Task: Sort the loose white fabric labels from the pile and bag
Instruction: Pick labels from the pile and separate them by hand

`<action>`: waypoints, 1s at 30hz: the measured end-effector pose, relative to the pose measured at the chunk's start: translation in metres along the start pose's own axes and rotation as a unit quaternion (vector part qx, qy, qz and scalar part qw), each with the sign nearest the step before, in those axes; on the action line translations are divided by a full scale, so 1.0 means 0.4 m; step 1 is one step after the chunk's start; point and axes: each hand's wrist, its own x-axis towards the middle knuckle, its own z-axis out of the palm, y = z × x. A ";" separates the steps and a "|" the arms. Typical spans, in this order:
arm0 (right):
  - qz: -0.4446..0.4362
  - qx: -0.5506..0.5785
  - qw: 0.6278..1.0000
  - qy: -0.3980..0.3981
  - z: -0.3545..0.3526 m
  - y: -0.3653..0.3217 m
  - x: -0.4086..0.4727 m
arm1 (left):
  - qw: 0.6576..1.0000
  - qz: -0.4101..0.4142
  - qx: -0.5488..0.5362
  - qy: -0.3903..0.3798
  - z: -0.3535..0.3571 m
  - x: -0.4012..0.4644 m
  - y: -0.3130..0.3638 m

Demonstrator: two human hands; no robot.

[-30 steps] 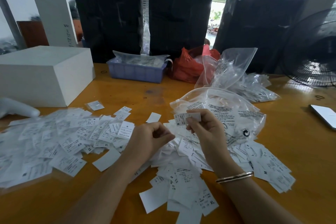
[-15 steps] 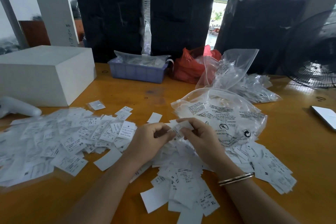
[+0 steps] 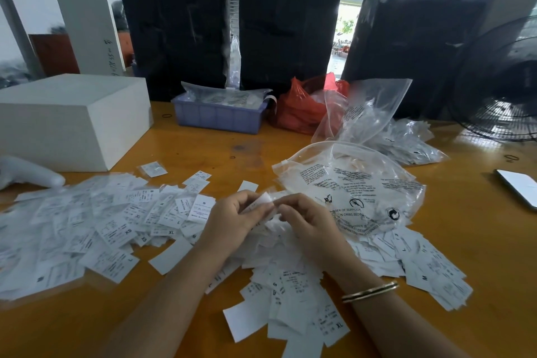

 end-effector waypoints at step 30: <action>0.035 -0.300 0.935 0.186 -0.181 0.050 0.139 | 0.935 0.148 0.311 0.086 -0.041 0.020 -0.032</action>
